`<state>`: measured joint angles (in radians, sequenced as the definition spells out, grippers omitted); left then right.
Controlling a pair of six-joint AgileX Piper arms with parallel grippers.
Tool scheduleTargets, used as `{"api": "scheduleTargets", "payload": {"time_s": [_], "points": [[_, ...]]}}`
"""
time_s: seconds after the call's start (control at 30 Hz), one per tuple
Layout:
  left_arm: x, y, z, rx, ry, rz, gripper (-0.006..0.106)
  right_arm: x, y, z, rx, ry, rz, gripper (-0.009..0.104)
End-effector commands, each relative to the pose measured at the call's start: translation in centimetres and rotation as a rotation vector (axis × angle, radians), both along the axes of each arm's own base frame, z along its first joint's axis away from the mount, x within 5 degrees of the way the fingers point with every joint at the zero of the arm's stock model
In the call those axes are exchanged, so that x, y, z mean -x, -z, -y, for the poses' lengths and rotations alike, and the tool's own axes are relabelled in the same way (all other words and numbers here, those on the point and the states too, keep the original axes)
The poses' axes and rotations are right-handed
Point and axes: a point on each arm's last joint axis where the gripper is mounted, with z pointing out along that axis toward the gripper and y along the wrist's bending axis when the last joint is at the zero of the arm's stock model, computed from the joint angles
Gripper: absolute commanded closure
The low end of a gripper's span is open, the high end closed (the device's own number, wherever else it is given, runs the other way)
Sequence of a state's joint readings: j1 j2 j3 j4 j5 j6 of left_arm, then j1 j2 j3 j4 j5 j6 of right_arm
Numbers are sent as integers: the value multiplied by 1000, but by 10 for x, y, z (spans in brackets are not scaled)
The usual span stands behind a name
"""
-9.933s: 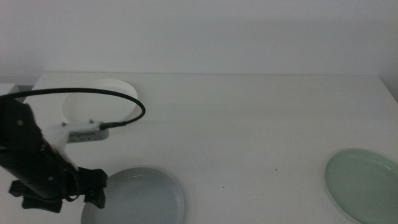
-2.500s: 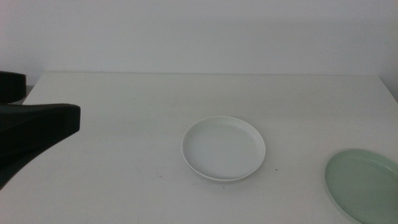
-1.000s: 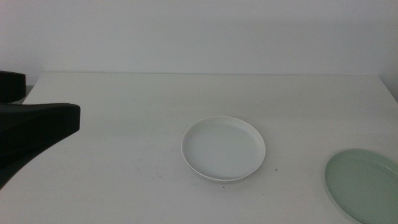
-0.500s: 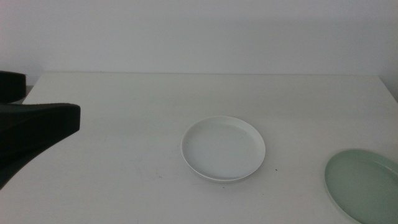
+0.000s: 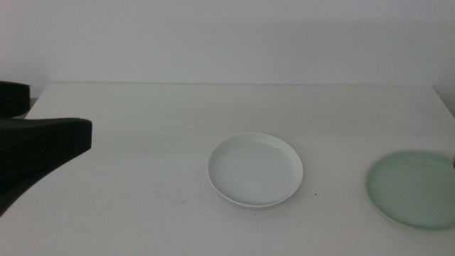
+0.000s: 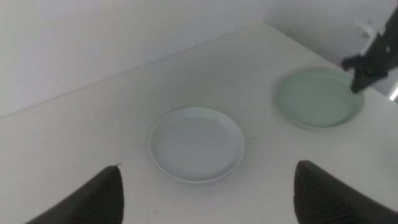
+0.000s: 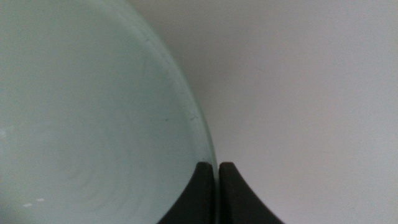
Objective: Stack the three bowls on top of each other.
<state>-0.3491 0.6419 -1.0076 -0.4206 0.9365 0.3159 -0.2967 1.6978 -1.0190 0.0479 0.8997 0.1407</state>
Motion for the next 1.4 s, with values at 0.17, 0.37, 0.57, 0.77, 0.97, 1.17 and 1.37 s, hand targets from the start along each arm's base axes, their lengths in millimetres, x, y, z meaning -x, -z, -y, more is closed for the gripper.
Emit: {"api": "scheduleTargets", "payload": {"time_s": [0.17, 0.37, 0.57, 0.77, 0.97, 1.17, 1.37], "points": [[0, -1, -1, 11, -10, 11, 7, -40, -66, -97, -91, -248, 185, 97], [0, -1, -1, 11, -10, 11, 7, -74, -75, -188, -175, -425, 239, 97], [0, -1, -1, 11, -10, 11, 7, -95, -44, -222, -235, -446, 174, 97], [0, -1, -1, 11, -10, 11, 7, -102, -17, -229, -272, -448, 114, 97], [0, -1, -1, 11, -10, 11, 7, -105, -7, -232, -270, -496, 119, 81], [0, -1, -1, 11, -10, 11, 7, -102, -16, -233, -278, -576, 125, 9], [0, -1, -1, 11, -10, 11, 7, -80, -91, -198, -203, -641, 257, 3]]}}
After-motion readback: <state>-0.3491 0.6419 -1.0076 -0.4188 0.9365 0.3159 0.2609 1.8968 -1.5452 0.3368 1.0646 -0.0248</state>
